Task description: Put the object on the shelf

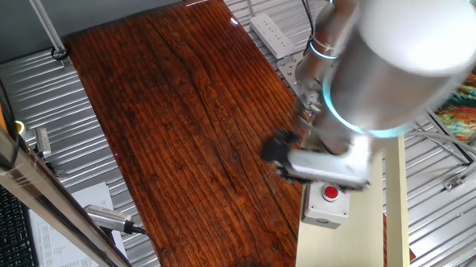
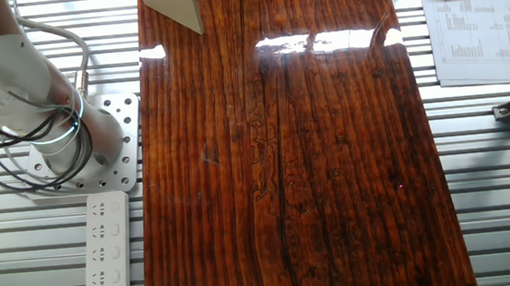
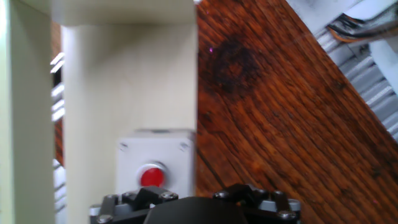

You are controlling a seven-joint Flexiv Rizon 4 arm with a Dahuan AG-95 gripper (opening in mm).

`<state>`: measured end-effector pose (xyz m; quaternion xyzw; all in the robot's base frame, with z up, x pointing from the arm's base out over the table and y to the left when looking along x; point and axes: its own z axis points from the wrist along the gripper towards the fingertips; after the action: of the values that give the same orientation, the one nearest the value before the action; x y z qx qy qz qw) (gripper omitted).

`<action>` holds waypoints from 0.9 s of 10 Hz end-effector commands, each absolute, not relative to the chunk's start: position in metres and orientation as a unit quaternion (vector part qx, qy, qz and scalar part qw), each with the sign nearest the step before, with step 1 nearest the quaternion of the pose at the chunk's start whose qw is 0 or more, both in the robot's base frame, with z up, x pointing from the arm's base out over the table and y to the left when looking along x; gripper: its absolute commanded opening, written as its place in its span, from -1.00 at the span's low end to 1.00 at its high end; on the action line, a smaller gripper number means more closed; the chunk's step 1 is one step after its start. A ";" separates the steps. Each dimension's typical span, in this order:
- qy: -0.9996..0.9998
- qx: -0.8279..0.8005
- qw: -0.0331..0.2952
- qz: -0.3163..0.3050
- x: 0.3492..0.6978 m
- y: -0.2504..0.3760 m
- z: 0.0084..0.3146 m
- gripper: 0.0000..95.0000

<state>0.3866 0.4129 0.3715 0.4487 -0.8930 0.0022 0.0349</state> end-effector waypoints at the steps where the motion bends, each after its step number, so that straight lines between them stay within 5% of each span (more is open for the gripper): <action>1: -0.891 0.452 0.035 0.003 0.397 0.393 0.373 0.60; 9: -0.903 0.429 0.031 0.000 0.435 0.318 0.362 0.60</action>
<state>0.4365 0.3157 0.3623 0.4287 -0.9029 -0.0003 0.0310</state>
